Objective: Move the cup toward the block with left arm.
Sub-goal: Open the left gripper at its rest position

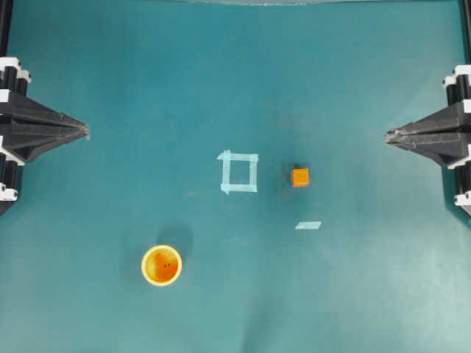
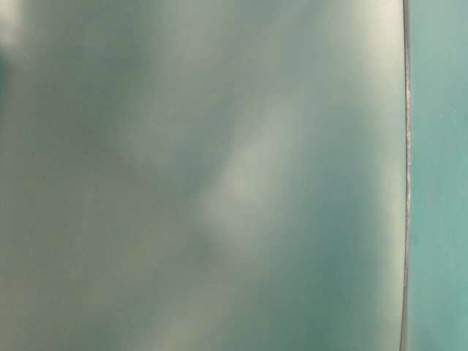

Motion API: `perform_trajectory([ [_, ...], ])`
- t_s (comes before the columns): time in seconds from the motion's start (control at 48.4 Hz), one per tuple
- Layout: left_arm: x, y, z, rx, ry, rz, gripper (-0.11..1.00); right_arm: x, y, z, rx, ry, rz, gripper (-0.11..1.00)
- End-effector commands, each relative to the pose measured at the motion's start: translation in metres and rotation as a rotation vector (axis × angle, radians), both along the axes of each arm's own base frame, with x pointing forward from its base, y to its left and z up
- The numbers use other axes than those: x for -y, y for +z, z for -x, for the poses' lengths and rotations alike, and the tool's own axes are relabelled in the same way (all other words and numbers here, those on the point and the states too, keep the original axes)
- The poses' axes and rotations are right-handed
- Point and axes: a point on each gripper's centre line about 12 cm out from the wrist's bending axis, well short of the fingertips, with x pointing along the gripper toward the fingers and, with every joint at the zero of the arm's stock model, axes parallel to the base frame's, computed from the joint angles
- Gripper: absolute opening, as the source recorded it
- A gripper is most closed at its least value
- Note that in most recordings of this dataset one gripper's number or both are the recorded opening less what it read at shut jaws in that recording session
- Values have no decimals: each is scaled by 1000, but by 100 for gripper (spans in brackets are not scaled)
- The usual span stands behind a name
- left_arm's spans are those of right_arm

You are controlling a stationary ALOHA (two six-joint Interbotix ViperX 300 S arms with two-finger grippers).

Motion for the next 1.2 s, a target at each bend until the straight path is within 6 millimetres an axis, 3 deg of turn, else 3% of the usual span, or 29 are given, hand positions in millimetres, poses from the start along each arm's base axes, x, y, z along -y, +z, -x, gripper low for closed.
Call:
perform_trajectory([
  [0.0,0,2,-2,-25,2,-9,-1,0,17,-4,40,0,0,-1],
  [0.248,-1,-6,-3,-144,3,5,2,0,23,-14,-37,0,8,0],
  [0.372,0,-5,-3,-146,1,5,8,0,22,-16,-49,1,11,0],
  [0.496,-1,-7,-3,-156,3,5,28,0,21,-16,-51,0,11,0],
  [0.662,-1,-11,-4,-187,3,4,63,0,22,-17,-48,-1,9,0],
  [0.827,-1,-21,-4,-273,4,1,82,0,23,-17,-46,-1,9,0],
  [1.013,0,-27,-6,-330,-1,0,87,0,24,-17,-43,1,11,0],
  [1.179,13,-31,-10,-357,-61,-20,87,0,24,-17,-43,-1,9,0],
])
